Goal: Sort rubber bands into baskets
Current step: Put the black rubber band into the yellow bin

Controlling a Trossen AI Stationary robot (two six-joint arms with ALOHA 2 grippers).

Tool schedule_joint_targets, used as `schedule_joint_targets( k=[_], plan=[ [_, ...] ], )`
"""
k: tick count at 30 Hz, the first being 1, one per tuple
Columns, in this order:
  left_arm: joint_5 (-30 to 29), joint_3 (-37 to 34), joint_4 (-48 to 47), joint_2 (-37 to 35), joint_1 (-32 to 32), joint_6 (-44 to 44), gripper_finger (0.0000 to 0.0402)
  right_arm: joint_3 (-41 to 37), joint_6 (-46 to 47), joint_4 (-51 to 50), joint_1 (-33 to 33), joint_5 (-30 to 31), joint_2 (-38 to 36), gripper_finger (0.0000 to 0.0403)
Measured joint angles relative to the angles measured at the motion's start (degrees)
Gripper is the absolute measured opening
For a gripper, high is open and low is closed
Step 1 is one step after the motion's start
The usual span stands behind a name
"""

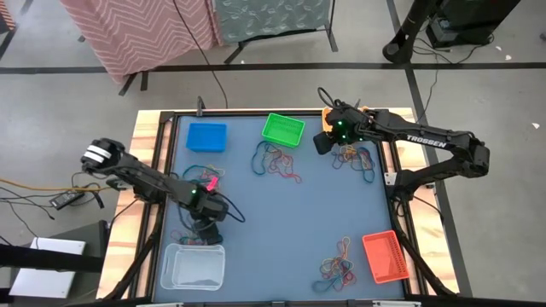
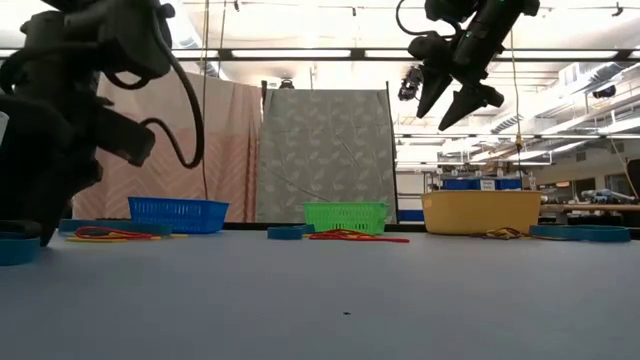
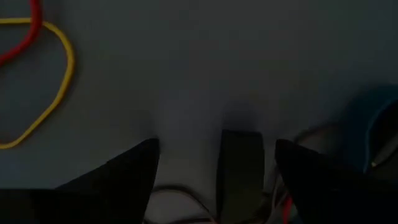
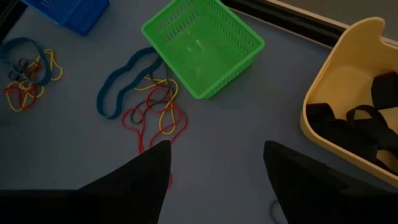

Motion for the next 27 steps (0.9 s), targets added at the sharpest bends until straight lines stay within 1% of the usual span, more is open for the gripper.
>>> schedule_joint_targets(
  k=[3, 5, 6, 8, 11, 12, 13, 16, 20, 22, 24, 27],
  plan=[
    [-0.06, 0.13, -0.71, 0.89, 0.01, -2.49, 0.0313, 0.00, 0.00, 0.00, 0.00, -0.02, 0.00, 0.0269],
    [0.19, 0.11, -1.16, 0.91, 0.03, -2.63, 0.0284, 0.00, 0.02, 0.02, 0.00, -0.02, -0.02, 0.0268],
    [0.53, 0.09, -1.47, 0.89, 0.12, -2.65, 0.0261, 0.00, 0.11, 0.02, 0.00, -0.02, -0.02, 0.0267],
    [1.34, 0.05, -1.98, 0.91, 0.48, -2.77, 0.0199, 0.00, 0.54, 0.02, 0.00, -0.05, -0.02, 0.0266],
    [2.40, 0.79, -2.02, 0.98, 1.57, -2.56, 0.0073, 0.00, 1.93, 0.26, 0.00, -1.69, -0.02, 0.0266],
    [2.27, 1.43, -1.48, 0.77, 2.20, -2.26, 0.0037, 0.00, 2.61, 0.89, 0.00, -2.95, -0.03, 0.0267],
    [1.33, 2.47, -0.77, 0.29, 2.95, -1.88, 0.0022, 0.00, 3.26, 2.05, 0.02, -4.36, -0.02, 0.0267],
    [-2.57, 6.72, 0.77, -1.74, 6.44, 1.61, 0.0015, 0.00, 3.73, 7.65, 0.72, -9.04, -0.04, 0.0267],
    [-9.23, 15.36, 5.13, -2.40, 13.05, 11.55, 0.0006, 0.00, 3.76, 20.29, 2.45, -15.32, -0.20, 0.0264],
    [-11.96, 19.41, 9.94, -1.96, 16.87, 17.61, 0.0006, 0.00, 3.76, 28.73, 3.33, -18.31, -0.48, 0.0264],
    [-13.22, 22.93, 16.66, -0.68, 20.70, 22.94, 0.0005, 0.00, 3.76, 37.14, 4.09, -20.68, -1.19, 0.0264],
    [-13.48, 27.50, 26.21, 3.14, 26.32, 26.92, 0.0004, 0.00, 3.60, 49.73, 5.06, -21.50, -3.08, 0.0265]
  ],
)
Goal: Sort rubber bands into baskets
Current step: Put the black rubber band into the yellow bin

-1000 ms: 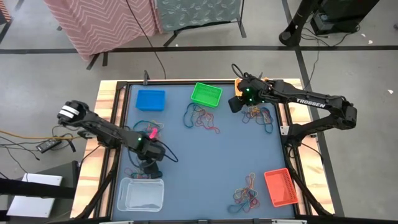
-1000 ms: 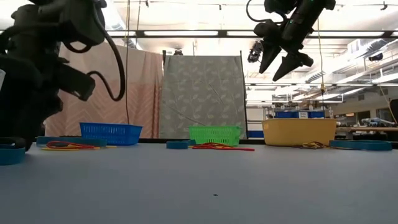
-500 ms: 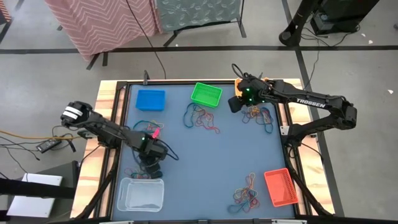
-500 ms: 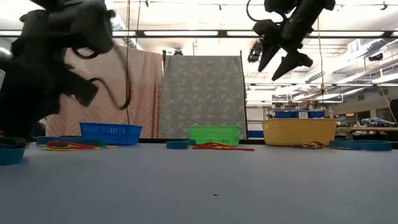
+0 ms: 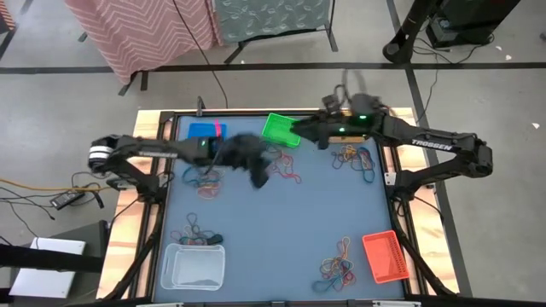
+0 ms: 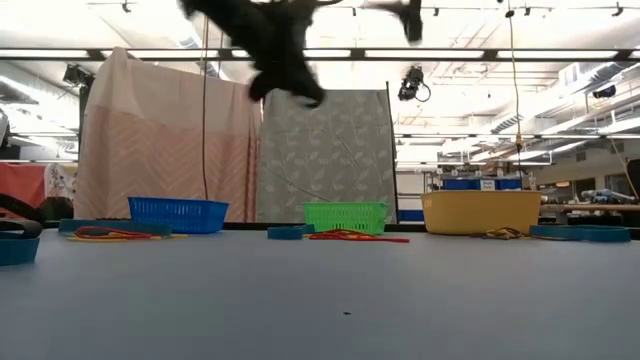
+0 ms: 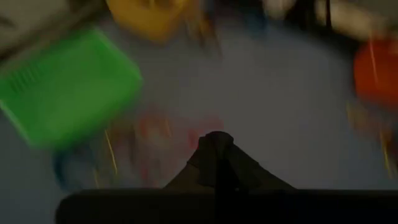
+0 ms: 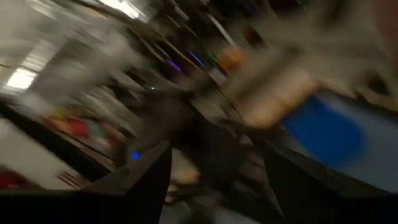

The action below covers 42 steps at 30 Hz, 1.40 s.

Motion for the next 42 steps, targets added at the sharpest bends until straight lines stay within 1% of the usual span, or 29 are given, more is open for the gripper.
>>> schedule_joint_targets(
  k=[2, 5, 7, 9, 14, 19, 22, 23, 24, 25, 26, 27, 31, 34, 39, 42],
  plan=[
    [0.46, 3.14, 5.73, 3.88, 3.26, 0.62, 0.0004, 0.00, -0.90, 7.80, 0.02, -0.15, -1.60, 0.0264],
    [5.05, 9.08, 11.68, 12.00, 6.73, 0.14, 0.0003, 0.00, -2.62, 17.90, -0.15, 0.72, -4.39, 0.0263],
    [7.93, 14.85, 13.57, 18.29, 7.61, -0.29, 0.0003, 0.02, -4.53, 23.05, -0.21, 1.74, -6.25, 0.0263],
    [9.35, 21.64, 14.28, 24.69, 7.95, -0.43, 0.0003, 0.02, -6.50, 26.44, -0.21, 2.79, -7.94, 0.0264],
    [10.01, 39.83, 15.41, 40.00, 8.64, -0.08, 0.0003, 0.02, -8.60, 26.88, -0.21, 5.62, -12.35, 0.0264],
    [8.46, 57.47, 15.93, 52.45, 9.78, 0.40, 0.0003, 0.02, -9.40, 22.03, -0.19, 5.41, -15.02, 0.0264],
    [7.10, 65.70, 16.93, 58.80, 10.56, 0.58, 0.0004, 0.02, -9.42, 18.01, -0.20, 5.46, -16.17, 0.0265],
    [7.01, 67.41, 16.60, 60.54, 10.81, 0.58, 0.0006, 0.02, -9.43, 17.08, -0.21, 5.48, -16.46, 0.0265],
    [6.96, 67.61, 19.49, 61.86, 10.95, 0.70, 0.0010, 0.02, -9.42, 16.31, -0.20, 5.47, -16.73, 0.0264],
    [6.92, 66.37, 23.39, 62.44, 11.18, 0.71, 0.0015, 0.02, -9.42, 15.80, -0.21, 5.48, -16.95, 0.0264],
    [6.90, 65.50, 25.01, 62.78, 11.35, 0.65, 0.0021, 0.02, -9.42, 15.40, -0.21, 5.49, -17.14, 0.0263],
    [6.55, 65.22, 25.60, 62.98, 11.45, 0.41, 0.0028, 0.02, -9.42, 15.23, -0.19, 5.46, -17.26, 0.0263],
    [3.12, 65.14, 21.95, 62.79, 11.66, -0.30, 0.0066, 0.02, -9.42, 14.25, -0.14, 5.50, -17.62, 0.0263],
    [3.50, 64.98, 20.85, 62.81, 12.03, 0.98, 0.0106, 0.02, -9.43, 14.02, -0.14, 5.66, -17.60, 0.0263],
    [7.59, 65.05, 18.23, 62.79, 12.61, 0.86, 0.0189, 0.02, -11.00, 13.87, -0.14, 8.50, -17.58, 0.0261],
    [8.38, 64.98, 17.23, 62.81, 12.56, 0.86, 0.0238, 0.02, -11.14, 13.83, -0.14, 9.77, -17.58, 0.0262]
  ],
)
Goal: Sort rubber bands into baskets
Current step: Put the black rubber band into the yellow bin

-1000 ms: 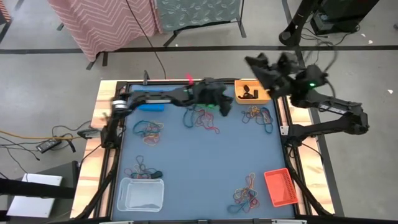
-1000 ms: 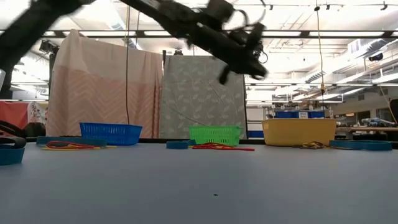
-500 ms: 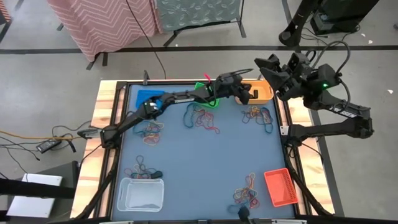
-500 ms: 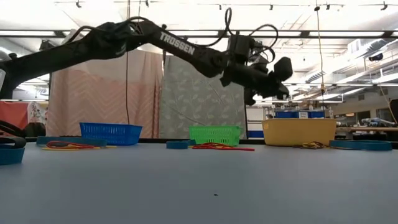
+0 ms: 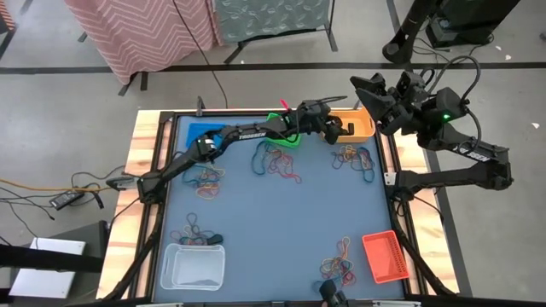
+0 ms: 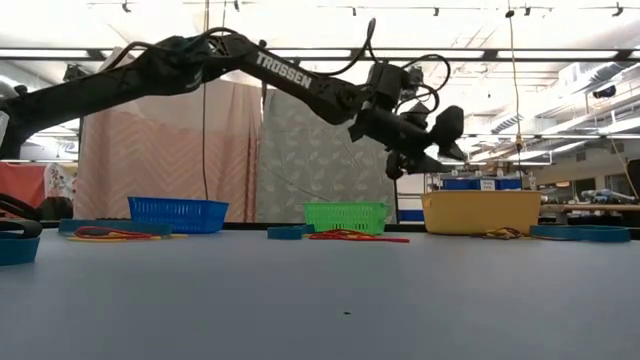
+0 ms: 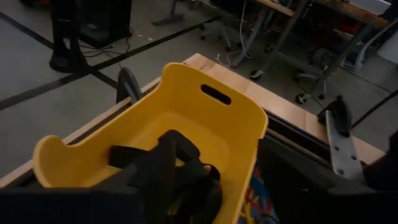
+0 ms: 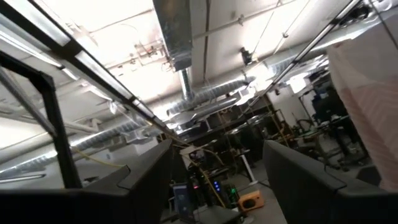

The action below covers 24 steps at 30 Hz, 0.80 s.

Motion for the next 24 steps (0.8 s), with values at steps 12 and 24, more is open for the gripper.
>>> schedule_joint_targets(
  k=[12, 24],
  plan=[
    [11.38, 2.19, -22.11, -11.39, 4.25, 2.82, 0.0316, 0.00, 0.00, -3.39, 0.00, 1.83, 0.02, 0.0260],
    [13.66, -6.29, -59.23, -28.86, 1.33, 18.95, 0.0296, -0.02, -0.42, -13.00, -0.02, 1.57, 3.60, 0.0260]
  ],
)
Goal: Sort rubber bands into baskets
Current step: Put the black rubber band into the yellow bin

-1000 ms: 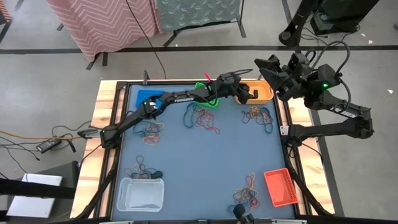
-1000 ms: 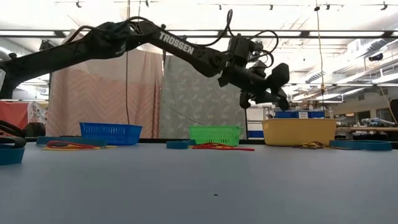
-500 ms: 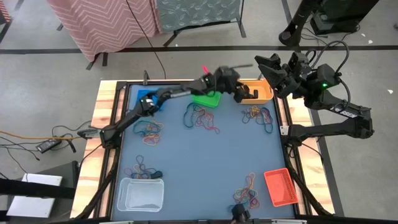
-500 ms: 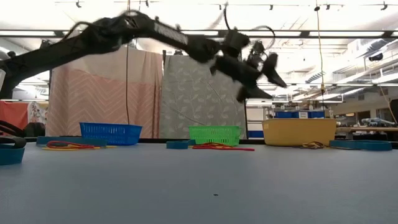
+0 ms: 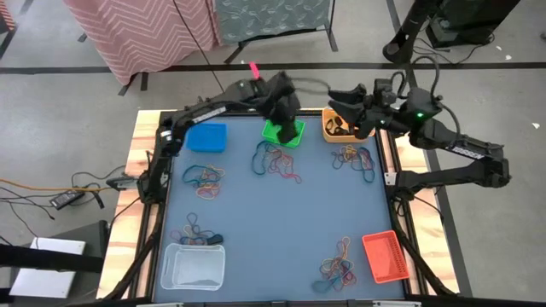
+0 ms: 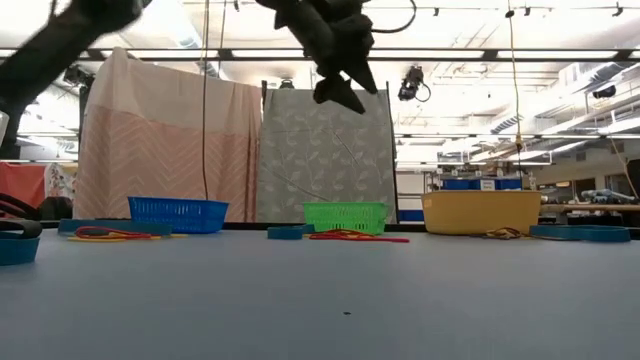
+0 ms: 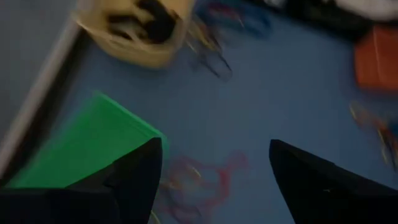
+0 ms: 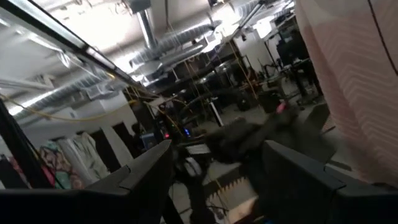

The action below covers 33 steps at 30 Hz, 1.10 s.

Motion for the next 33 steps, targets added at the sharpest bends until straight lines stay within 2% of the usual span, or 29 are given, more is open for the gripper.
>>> schedule_joint_targets(
  k=[2, 5, 7, 11, 15, 18, 23, 29, 33],
  plan=[
    [-0.01, -8.25, 1.83, -3.73, -3.16, -0.01, 0.0296, 0.00, -0.45, -0.16, 0.02, -0.82, 0.46, 0.0259],
    [-0.01, -24.75, 10.28, -12.23, -9.13, -2.60, 0.0296, 0.00, -0.60, -0.30, 0.02, -2.99, 0.89, 0.0261],
    [-0.25, -36.97, 18.19, -18.80, -13.02, -6.60, 0.0296, 0.00, -0.57, -0.43, 0.02, -4.72, 0.95, 0.0261],
    [-5.46, -59.51, 29.30, -29.97, -19.82, -18.30, 0.0296, 0.00, -0.49, -2.70, 0.02, -7.61, 0.90, 0.0259],
    [-8.01, -71.53, 28.45, -40.46, -25.60, -24.44, 0.0296, 0.00, -0.49, -7.70, 0.02, -8.89, 0.96, 0.0259],
    [-8.25, -75.89, 21.34, -43.52, -29.86, -25.99, 0.0296, 0.00, -0.51, -10.53, 0.02, -8.89, 1.23, 0.0260],
    [-8.30, -76.38, 13.93, -43.53, -36.55, -24.88, 0.0296, 0.00, -0.46, -10.85, 0.02, -8.93, 1.96, 0.0258],
    [-2.98, -76.33, 17.20, -42.93, -40.85, -22.17, 0.0296, 0.00, -0.88, -11.93, 0.02, -9.33, 2.28, 0.0260],
    [-2.62, -76.33, 16.82, -42.90, -41.36, -22.29, 0.0296, 0.00, -2.73, -14.22, 0.02, -9.33, 2.48, 0.0258]
  ],
)
